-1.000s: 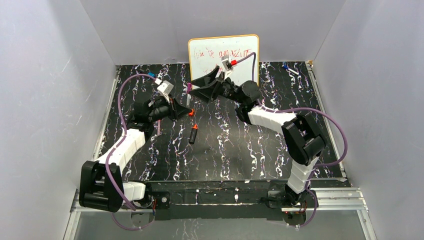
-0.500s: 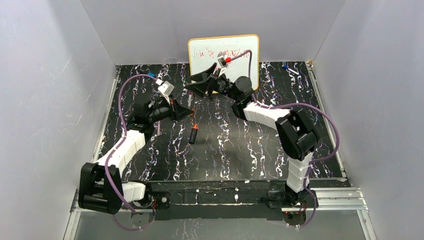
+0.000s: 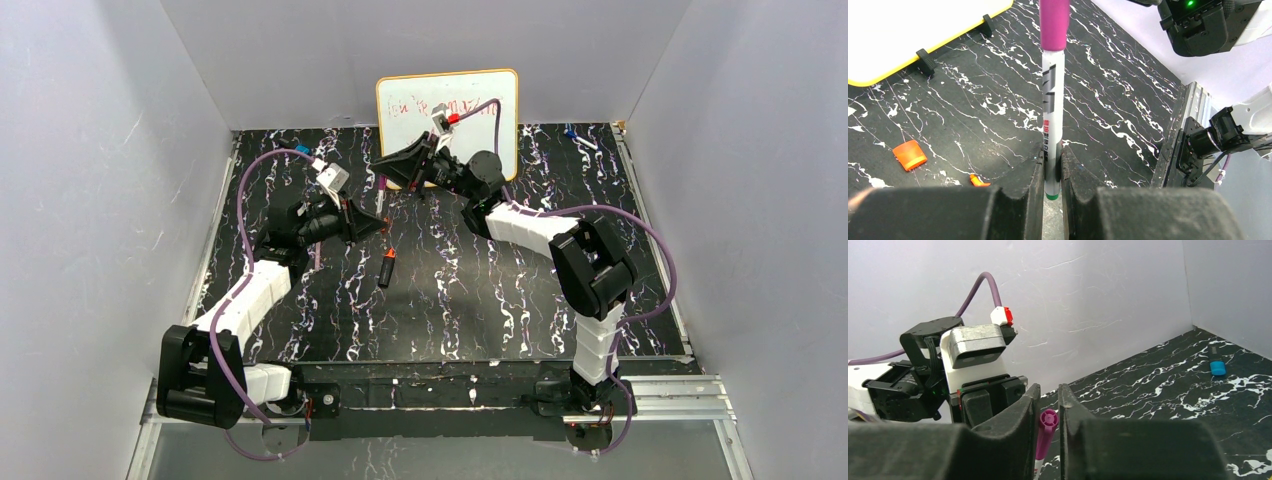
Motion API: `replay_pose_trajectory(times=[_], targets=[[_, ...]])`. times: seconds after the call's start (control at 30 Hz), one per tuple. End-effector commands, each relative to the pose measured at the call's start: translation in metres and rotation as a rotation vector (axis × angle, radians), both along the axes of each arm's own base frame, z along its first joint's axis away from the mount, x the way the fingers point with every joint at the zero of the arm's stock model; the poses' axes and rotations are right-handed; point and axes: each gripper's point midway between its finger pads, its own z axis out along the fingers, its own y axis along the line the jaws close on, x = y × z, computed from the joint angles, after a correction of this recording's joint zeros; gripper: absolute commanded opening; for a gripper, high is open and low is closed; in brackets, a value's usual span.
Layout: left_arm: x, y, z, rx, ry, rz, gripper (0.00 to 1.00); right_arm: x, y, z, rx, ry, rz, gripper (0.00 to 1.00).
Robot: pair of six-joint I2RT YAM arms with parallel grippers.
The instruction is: Insert the pens into the pen caps
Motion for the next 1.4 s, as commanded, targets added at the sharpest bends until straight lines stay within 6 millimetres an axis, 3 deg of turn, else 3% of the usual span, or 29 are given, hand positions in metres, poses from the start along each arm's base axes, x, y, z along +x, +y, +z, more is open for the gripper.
replay_pose_trajectory(times=[0.0, 0.07, 0.47, 0.9, 1.37], targets=[[-0.005, -0.001, 0.012, 0.000, -0.044, -0.020, 0.00, -0.002, 0.001, 0.020, 0.027, -0.058, 0.019, 0.17], [-0.003, -0.001, 0.013, 0.002, -0.047, -0.015, 0.00, -0.004, 0.002, 0.018, 0.009, -0.060, 0.030, 0.01], [0.014, -0.002, 0.038, 0.007, -0.101, -0.003, 0.00, -0.025, 0.001, -0.011, -0.086, -0.065, 0.120, 0.01], [0.026, -0.001, 0.042, 0.023, -0.116, 0.021, 0.00, -0.058, 0.006, -0.036, -0.148, -0.055, 0.201, 0.01], [0.023, 0.000, 0.040, 0.038, -0.129, 0.013, 0.00, -0.073, 0.014, -0.055, -0.184, -0.033, 0.235, 0.01]])
